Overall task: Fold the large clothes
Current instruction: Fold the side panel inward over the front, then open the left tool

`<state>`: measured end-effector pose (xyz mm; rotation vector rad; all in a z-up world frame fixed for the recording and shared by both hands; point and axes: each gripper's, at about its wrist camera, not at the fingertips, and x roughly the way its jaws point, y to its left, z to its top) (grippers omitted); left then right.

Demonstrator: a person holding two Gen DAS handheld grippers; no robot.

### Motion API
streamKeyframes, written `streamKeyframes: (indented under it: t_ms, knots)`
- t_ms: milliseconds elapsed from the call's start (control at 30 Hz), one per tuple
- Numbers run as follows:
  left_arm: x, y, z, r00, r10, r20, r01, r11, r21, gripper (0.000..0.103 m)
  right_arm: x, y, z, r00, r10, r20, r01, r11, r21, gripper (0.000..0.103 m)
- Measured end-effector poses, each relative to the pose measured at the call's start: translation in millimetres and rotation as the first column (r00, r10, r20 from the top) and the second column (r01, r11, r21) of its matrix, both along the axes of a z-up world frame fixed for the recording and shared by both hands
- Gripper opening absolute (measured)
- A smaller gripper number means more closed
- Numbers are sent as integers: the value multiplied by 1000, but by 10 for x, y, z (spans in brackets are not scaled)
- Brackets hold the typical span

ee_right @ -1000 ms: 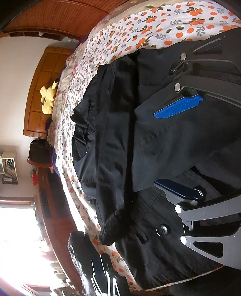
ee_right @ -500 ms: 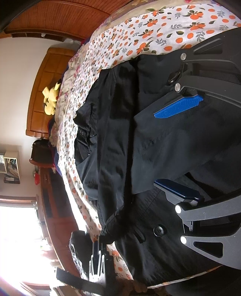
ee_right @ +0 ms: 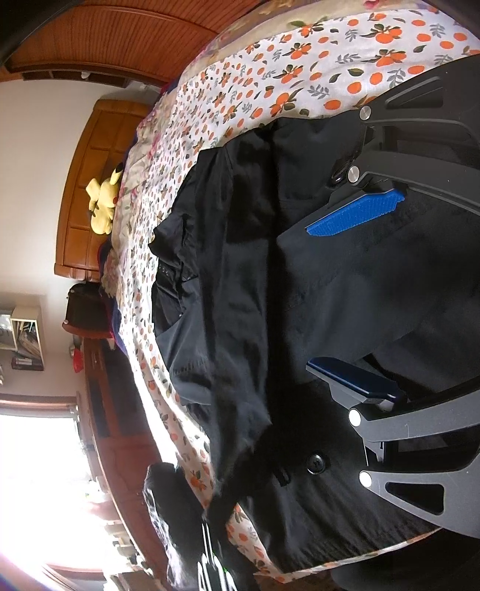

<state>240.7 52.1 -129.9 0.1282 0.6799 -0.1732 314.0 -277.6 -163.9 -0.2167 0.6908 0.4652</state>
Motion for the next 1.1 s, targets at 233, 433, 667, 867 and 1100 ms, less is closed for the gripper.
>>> streamKeyframes:
  t_ms: [233,433,667,867,1100]
  knots:
    - [-369,-180,-76,1000,-30,0,30,1000,-6,5,15,-8,-3,1000,-2,-6,2,1000,0,65]
    - [-441,-199,-258,999,-23,-23,24,1000,8,5,18,-4,-14,1000,1,-9,-1,1000,0,65]
    - [-503,-198,-526,996,-29,-87,29,1000,-1,5,4,46,-48,1000,9,-16,-9,1000,-3,65]
    - [-565,-233,-712,991,-43,-129,44,999,6,5,3,47,-49,1000,8,-17,-8,1000,-2,65]
    - [-609,-151,-680,993,-18,-117,16,1000,-20,12,-28,76,-104,999,14,-39,-14,1000,8,65]
